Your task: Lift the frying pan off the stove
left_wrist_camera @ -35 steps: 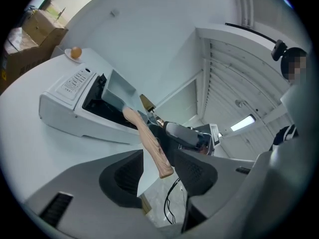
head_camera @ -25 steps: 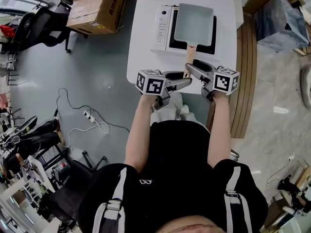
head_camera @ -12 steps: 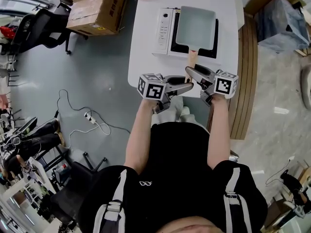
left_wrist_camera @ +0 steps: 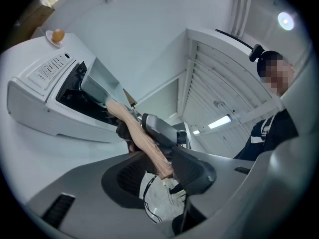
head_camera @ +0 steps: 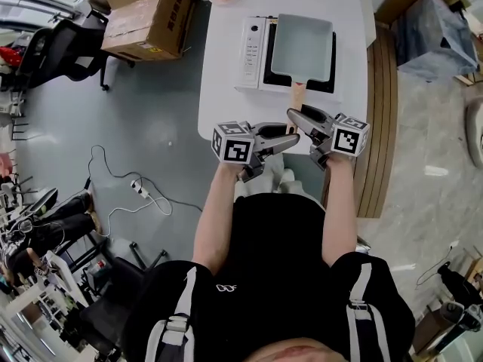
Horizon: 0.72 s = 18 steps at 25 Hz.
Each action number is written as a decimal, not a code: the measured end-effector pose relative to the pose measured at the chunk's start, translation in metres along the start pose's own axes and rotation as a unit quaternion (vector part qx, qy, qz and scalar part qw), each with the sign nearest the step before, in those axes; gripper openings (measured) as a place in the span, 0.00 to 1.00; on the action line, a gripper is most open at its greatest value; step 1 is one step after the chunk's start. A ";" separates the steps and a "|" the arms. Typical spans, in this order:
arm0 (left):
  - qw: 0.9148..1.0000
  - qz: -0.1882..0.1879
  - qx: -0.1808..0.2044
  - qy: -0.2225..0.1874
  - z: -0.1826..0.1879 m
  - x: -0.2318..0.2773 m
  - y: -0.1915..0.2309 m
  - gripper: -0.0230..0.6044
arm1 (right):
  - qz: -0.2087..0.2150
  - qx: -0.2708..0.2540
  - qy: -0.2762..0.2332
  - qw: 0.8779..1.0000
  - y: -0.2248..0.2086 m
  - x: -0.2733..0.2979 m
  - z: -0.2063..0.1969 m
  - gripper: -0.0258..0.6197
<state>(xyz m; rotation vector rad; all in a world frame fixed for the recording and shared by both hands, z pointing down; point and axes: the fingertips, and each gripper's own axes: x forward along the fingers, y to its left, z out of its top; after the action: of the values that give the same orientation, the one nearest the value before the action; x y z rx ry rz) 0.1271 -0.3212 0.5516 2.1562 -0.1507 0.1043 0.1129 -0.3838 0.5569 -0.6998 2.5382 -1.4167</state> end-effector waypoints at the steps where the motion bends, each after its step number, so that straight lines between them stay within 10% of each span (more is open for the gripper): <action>1: 1.000 -0.001 0.003 -0.001 0.001 0.000 -0.002 0.32 | 0.002 -0.002 -0.002 1.000 0.002 -0.001 0.001 0.35; 18: 0.997 -0.006 0.073 -0.009 0.007 -0.005 -0.060 0.33 | 0.023 -0.049 -0.010 0.998 0.060 -0.021 0.012 0.35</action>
<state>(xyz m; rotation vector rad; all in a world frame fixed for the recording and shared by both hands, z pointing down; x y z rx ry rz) 0.1307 -0.2930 0.4977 2.3036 -0.1449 0.0912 0.1161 -0.3564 0.4988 -0.6629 2.6067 -1.2717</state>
